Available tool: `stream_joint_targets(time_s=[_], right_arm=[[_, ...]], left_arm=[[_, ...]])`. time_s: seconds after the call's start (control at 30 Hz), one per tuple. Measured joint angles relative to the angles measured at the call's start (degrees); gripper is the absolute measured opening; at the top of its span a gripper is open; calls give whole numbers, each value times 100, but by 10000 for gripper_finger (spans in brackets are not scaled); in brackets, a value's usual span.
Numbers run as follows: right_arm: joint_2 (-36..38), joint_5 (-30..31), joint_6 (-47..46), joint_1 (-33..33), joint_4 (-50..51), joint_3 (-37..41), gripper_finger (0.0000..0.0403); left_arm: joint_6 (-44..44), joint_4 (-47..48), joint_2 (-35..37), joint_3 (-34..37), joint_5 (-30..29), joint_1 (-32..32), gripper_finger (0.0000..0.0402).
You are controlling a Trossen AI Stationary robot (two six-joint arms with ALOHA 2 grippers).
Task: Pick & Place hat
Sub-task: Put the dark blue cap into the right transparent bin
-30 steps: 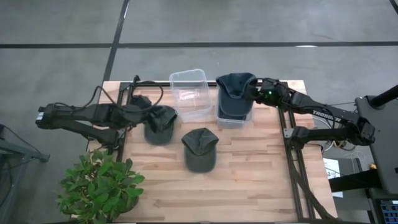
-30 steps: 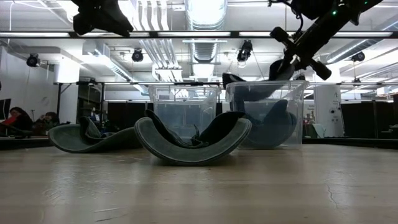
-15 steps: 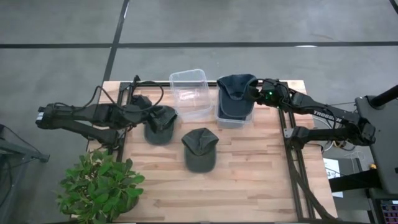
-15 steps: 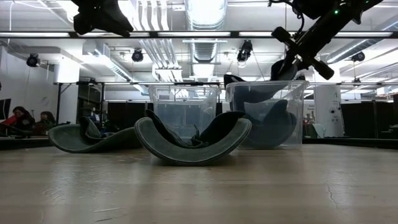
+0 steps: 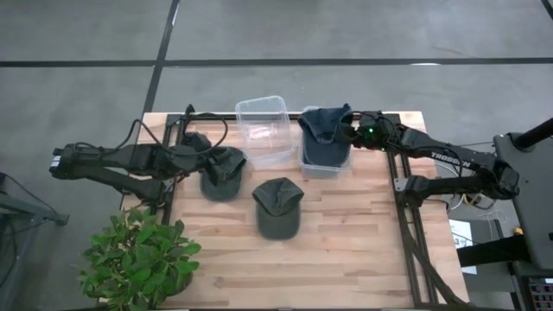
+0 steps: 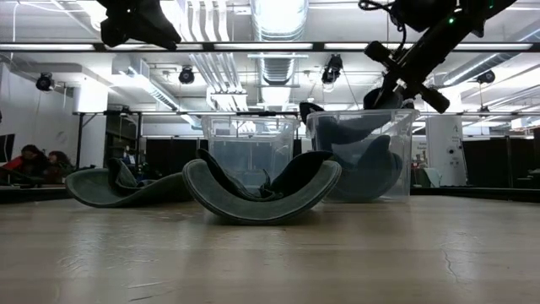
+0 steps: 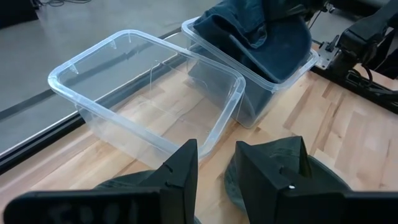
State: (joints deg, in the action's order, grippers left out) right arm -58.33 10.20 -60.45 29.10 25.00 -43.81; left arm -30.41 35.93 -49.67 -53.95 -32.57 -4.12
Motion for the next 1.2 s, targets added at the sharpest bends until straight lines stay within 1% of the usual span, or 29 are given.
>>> stream_joint_targets(time_s=[0.17, 0.53, 0.63, 0.83, 0.97, 1.07, 1.2], right_arm=[[-174, -131, 33, 0, -209, 0, 13], [-98, -260, 87, 4, -170, 0, 18], [-98, -279, 87, 4, -149, 0, 39], [-91, -258, 223, 4, -142, 0, 102], [-91, -249, 252, 4, -116, 0, 135], [-46, -260, 230, 4, -88, 0, 147], [111, -274, 42, 4, 195, 0, 146]], left_arm=[[0, -14, 0, 0, 70, 0, 100], [6, -38, 0, 0, 194, 0, 100], [11, -38, 0, 0, 194, 0, 100], [11, -38, 0, 0, 194, 0, 100], [9, -36, 0, 0, 194, 0, 100], [7, -38, 0, 0, 194, 0, 100], [4, -38, 0, 0, 200, 0, 100]])
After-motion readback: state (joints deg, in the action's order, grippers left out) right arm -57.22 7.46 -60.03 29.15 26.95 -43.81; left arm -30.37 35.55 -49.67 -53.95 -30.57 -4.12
